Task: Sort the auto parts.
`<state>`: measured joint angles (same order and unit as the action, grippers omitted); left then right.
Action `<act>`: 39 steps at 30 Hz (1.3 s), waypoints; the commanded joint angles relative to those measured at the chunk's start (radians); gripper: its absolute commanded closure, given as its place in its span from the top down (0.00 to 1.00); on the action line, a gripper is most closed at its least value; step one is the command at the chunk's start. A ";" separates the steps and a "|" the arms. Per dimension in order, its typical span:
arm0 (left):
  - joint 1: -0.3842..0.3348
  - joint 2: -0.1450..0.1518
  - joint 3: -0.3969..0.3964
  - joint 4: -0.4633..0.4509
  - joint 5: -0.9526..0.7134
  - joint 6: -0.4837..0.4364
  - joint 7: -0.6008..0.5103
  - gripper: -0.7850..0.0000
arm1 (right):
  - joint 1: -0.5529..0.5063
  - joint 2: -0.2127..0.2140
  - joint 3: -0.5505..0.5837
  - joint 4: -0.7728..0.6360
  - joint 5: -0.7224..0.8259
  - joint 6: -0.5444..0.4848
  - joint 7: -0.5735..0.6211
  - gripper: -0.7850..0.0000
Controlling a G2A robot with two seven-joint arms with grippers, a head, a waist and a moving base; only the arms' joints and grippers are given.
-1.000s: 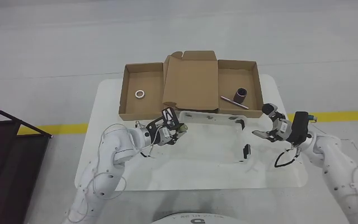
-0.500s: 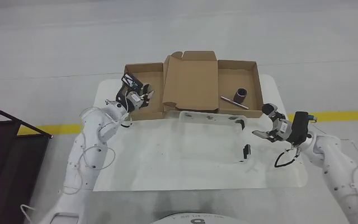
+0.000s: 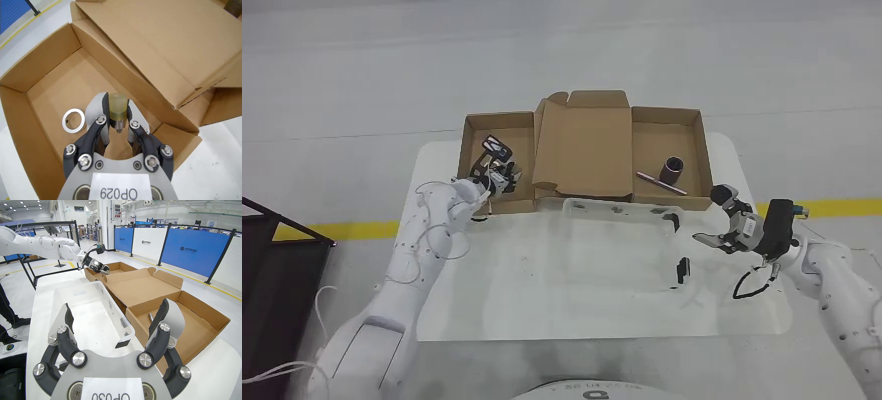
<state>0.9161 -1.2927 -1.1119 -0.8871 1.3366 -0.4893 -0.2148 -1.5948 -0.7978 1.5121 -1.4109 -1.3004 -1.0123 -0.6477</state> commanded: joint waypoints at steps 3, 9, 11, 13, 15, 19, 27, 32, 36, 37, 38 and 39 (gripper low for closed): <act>-0.005 0.002 -0.003 -0.015 -0.002 -0.004 0.016 1.00 | 0.000 0.000 0.000 0.000 0.000 0.000 0.000 1.00; 0.066 0.029 -0.091 -0.195 -0.076 -0.074 0.035 1.00 | 0.000 0.000 0.000 0.000 0.000 0.000 0.000 1.00; 0.114 0.045 -0.146 -0.288 -0.101 -0.091 0.035 1.00 | 0.000 0.000 0.000 0.000 0.000 0.000 0.000 1.00; 0.176 0.060 -0.206 -0.387 -0.134 -0.108 0.038 1.00 | 0.000 0.000 0.000 0.000 0.000 0.000 0.000 1.00; 0.241 0.073 -0.268 -0.481 -0.181 -0.132 0.050 1.00 | 0.000 0.000 0.000 0.000 0.000 0.000 0.000 1.00; 0.364 0.089 -0.382 -0.596 -0.367 -0.204 0.120 1.00 | 0.000 0.000 0.000 0.000 0.000 0.000 0.000 1.00; 0.433 0.094 -0.450 -0.587 -0.620 -0.212 0.111 1.00 | 0.000 0.000 0.000 0.000 0.000 0.000 0.000 1.00; 0.432 0.094 -0.449 -0.587 -0.602 -0.212 0.113 1.00 | 0.000 0.000 0.000 0.000 0.000 0.000 0.000 1.00; 0.432 0.094 -0.449 -0.587 -0.602 -0.212 0.113 1.00 | 0.000 0.000 0.000 0.000 0.000 0.000 0.000 1.00; 0.432 0.094 -0.449 -0.587 -0.602 -0.212 0.113 1.00 | 0.000 0.000 0.000 0.000 0.000 0.000 0.000 1.00; 0.432 0.094 -0.449 -0.587 -0.602 -0.212 0.113 1.00 | 0.000 0.000 0.000 0.000 0.000 0.000 0.000 1.00; 0.432 0.094 -0.449 -0.587 -0.602 -0.212 0.113 1.00 | 0.000 0.000 0.000 0.000 0.000 0.000 0.000 1.00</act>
<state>1.3477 -1.1988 -1.5604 -1.4744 0.7343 -0.7014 -0.1016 -1.5948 -0.7978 1.5121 -1.4109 -1.3004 -1.0123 -0.6477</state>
